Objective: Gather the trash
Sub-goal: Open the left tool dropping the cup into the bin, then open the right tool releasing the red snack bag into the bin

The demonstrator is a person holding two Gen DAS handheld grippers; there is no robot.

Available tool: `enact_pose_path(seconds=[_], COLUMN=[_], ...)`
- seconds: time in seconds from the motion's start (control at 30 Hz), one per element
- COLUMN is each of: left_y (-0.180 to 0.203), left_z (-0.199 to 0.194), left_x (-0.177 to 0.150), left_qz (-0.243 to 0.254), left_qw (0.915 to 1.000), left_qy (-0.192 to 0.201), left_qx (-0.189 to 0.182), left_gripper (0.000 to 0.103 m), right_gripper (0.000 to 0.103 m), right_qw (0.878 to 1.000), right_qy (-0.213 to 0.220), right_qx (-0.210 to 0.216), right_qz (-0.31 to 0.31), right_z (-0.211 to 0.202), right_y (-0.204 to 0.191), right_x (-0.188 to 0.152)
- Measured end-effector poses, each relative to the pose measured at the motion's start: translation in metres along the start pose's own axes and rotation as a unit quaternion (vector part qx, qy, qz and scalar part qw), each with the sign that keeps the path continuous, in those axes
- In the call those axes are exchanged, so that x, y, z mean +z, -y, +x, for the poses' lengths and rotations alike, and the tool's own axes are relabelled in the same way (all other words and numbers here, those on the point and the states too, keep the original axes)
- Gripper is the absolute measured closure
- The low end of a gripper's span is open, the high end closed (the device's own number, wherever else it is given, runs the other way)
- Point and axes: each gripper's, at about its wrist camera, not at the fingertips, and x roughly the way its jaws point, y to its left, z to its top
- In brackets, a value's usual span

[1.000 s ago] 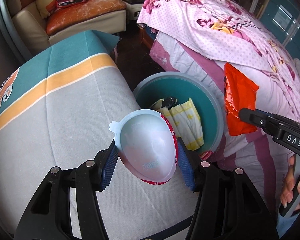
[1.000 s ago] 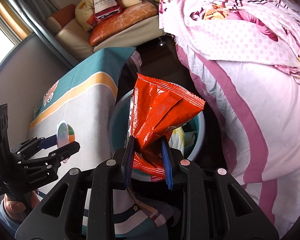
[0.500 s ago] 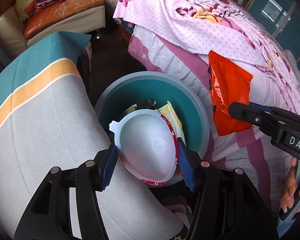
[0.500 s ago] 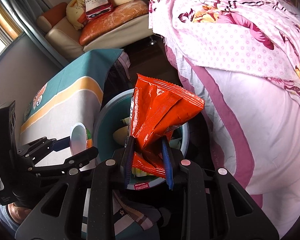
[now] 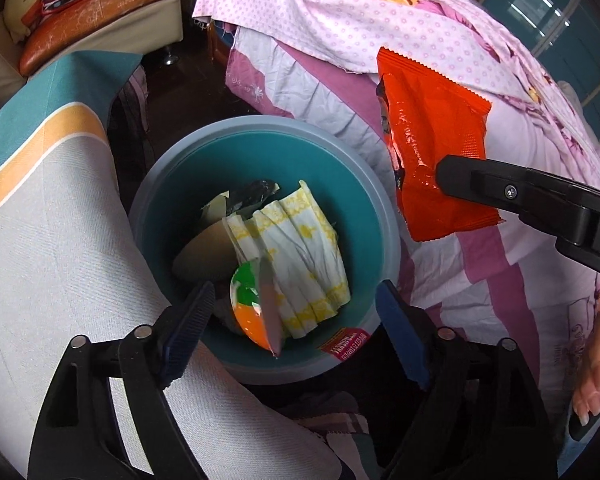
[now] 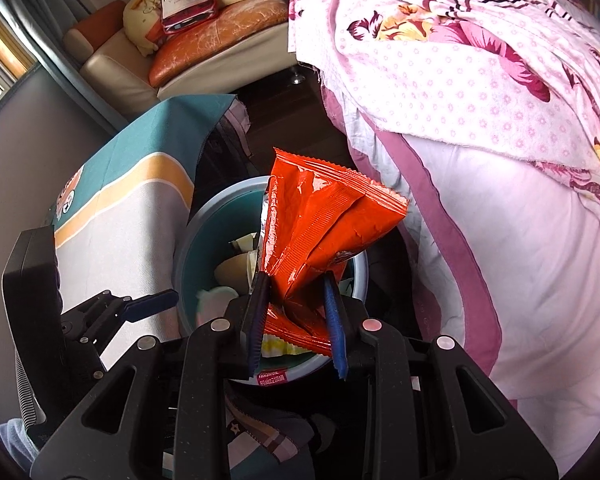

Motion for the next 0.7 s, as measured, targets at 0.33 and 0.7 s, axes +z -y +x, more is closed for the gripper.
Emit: enact_pose_path(seconds=[0.33,0.7], left_y=[-0.029,-0.06], left_z=[-0.019,-0.047], left_x=[-0.004,-0.01], left_qz=[-0.038,-0.078], left_qw=[0.9991,0.9959], left_qy=[0.01,0.04], left_qx=[0.014,0.022], left_gripper=[0.011,0.009], right_gripper=[0.075,0.075], right_qw=[1.0,1.0], right_qy=[-0.009,-0.016], right_qx=[-0.004,-0.007], right_qz=[-0.004,-0.023], right_z=[0.005,0.01], right_y=[-0.009,-0.029], right_x=[-0.002,-0.004])
